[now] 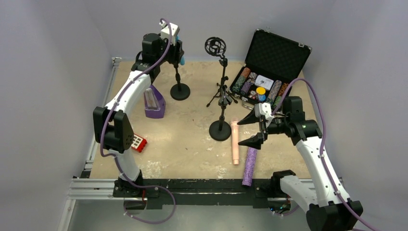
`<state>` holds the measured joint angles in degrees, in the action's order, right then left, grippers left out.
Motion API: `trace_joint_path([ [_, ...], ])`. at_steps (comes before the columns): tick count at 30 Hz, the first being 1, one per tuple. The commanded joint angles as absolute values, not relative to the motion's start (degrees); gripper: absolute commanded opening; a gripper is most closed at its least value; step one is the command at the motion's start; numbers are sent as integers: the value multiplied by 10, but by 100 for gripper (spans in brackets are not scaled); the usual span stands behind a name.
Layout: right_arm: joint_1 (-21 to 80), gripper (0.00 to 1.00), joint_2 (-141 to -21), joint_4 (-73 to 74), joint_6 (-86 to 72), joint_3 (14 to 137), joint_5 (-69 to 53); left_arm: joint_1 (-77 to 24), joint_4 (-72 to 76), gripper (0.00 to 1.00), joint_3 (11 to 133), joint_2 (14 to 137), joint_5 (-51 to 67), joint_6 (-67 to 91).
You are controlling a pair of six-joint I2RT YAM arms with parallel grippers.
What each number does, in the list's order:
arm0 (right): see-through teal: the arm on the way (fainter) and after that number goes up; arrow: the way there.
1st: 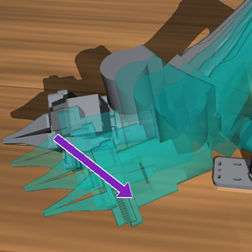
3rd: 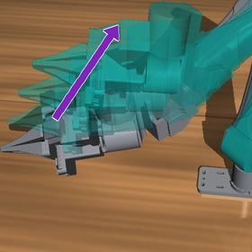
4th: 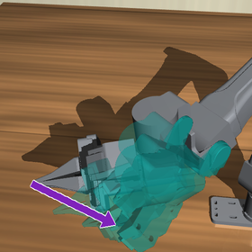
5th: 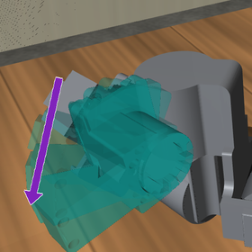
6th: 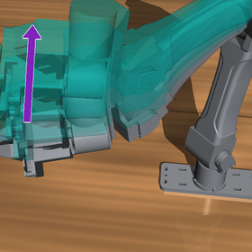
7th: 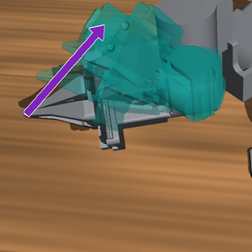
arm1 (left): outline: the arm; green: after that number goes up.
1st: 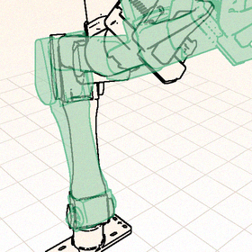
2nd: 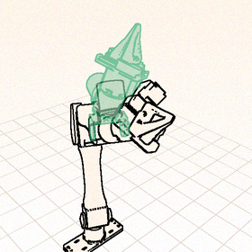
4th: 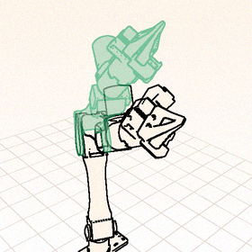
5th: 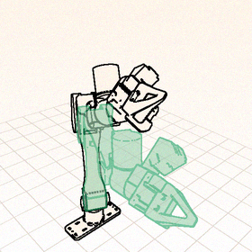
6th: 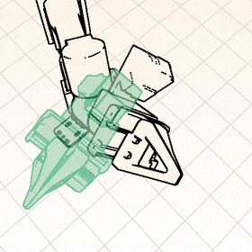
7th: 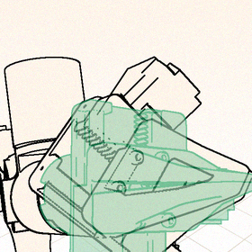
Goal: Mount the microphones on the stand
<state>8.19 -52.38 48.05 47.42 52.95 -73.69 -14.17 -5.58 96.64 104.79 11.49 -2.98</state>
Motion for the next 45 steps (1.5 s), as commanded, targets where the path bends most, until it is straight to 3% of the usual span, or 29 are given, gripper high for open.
trace_joint_path([
  [1,77,83,-525,471,473,523,-762,-137,2,66,972,1005,105,-25],
  [6,75,84,-525,471,473,523,-757,-134,-29,91,952,973,84,-13],
  [9,71,84,-523,469,473,521,-754,-134,-51,99,938,936,62,-6],
  [15,61,84,-518,469,475,522,-746,-134,-58,99,826,803,60,44],
  [22,36,84,-500,451,459,515,-742,-134,-132,99,700,625,36,220],
  [31,-17,84,-481,397,404,495,-732,-134,-201,99,541,429,146,357],
  [40,-46,86,-471,374,374,479,-733,-178,-295,99,508,377,224,300],
  [45,-56,89,-455,345,359,458,-720,-298,-298,99,497,405,170,295],
])
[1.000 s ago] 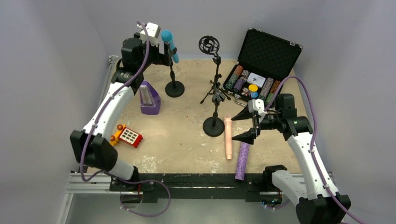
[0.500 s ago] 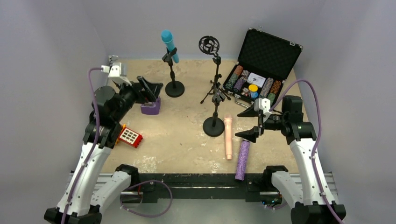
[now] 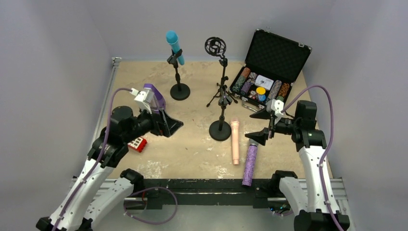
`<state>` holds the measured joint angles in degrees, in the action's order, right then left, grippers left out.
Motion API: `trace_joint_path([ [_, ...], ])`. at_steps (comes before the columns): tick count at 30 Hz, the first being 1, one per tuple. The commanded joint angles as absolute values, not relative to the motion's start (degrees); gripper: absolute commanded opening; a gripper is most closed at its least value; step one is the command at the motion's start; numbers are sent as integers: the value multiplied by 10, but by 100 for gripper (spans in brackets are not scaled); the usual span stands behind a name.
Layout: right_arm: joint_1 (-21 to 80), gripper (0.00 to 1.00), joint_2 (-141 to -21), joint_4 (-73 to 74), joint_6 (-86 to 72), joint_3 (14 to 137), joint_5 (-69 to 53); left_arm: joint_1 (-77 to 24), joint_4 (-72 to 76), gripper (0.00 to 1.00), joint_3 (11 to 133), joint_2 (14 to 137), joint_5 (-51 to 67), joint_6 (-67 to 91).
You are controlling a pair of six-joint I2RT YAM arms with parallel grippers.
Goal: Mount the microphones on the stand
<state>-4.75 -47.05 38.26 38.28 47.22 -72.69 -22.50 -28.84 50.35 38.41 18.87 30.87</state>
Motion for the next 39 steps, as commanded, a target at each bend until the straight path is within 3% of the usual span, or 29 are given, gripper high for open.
trace_joint_path([
  [1,-58,89,-457,343,356,458,-720,-320,-298,99,497,416,159,297],
  [11,-67,89,-459,334,349,451,-721,-459,-267,98,496,494,82,320],
  [24,-68,89,-462,339,353,454,-721,-487,-284,95,572,495,108,355],
  [31,-68,89,-467,344,351,461,-713,-487,-376,95,744,562,15,422],
  [39,-67,89,-461,330,331,460,-701,-503,-555,89,1021,769,-121,497],
])
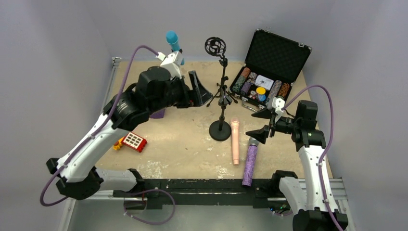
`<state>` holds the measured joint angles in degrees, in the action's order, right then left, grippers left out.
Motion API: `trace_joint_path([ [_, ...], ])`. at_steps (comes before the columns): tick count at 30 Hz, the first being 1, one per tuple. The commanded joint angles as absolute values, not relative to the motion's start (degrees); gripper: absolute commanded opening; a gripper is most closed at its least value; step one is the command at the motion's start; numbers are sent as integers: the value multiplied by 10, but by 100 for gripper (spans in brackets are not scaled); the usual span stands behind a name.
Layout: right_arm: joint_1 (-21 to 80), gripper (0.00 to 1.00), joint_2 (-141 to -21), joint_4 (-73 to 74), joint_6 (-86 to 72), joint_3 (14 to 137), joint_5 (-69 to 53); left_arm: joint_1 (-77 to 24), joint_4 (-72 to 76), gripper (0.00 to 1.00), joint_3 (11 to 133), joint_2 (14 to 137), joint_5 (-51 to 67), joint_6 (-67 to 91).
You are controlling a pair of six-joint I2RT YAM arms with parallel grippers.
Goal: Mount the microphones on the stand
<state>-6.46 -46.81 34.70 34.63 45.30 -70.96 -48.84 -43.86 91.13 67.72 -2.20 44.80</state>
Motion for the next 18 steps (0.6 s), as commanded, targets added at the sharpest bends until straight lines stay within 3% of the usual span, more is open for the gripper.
trace_joint_path([
  [1,-67,89,-461,329,329,460,-700,-507,-585,82,1059,796,-143,501],
  [9,-68,89,-460,327,323,461,-698,-528,-674,74,1247,962,-199,481],
  [18,-68,89,-461,327,323,462,-696,-539,-679,65,1320,1051,-190,458],
])
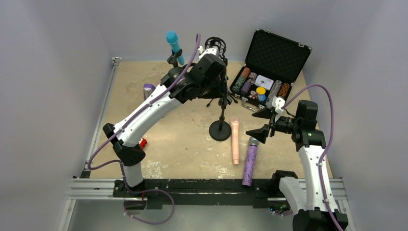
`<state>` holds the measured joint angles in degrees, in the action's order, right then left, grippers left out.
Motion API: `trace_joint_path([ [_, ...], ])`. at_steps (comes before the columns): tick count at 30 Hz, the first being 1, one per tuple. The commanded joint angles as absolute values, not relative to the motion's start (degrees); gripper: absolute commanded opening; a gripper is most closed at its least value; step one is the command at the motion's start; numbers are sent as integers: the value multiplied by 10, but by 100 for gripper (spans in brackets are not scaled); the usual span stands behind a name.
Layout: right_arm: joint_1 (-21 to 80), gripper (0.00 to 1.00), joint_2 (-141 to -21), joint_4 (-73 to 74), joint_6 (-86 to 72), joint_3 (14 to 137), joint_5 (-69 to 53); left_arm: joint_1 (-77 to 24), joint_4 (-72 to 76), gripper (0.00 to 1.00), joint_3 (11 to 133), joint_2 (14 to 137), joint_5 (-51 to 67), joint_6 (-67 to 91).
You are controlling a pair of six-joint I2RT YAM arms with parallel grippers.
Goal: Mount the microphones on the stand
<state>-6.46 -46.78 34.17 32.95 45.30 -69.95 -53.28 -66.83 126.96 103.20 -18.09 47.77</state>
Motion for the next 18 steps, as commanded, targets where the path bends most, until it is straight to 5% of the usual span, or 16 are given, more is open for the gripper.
trace_joint_path([
  [1,-68,89,-461,327,323,462,-696,-540,-681,65,1327,1059,-190,456],
  [10,-68,89,-460,326,323,460,-693,-541,-682,55,1355,1112,-209,418],
  [18,-68,89,-461,325,325,459,-690,-541,-680,15,1335,1101,-246,288],
])
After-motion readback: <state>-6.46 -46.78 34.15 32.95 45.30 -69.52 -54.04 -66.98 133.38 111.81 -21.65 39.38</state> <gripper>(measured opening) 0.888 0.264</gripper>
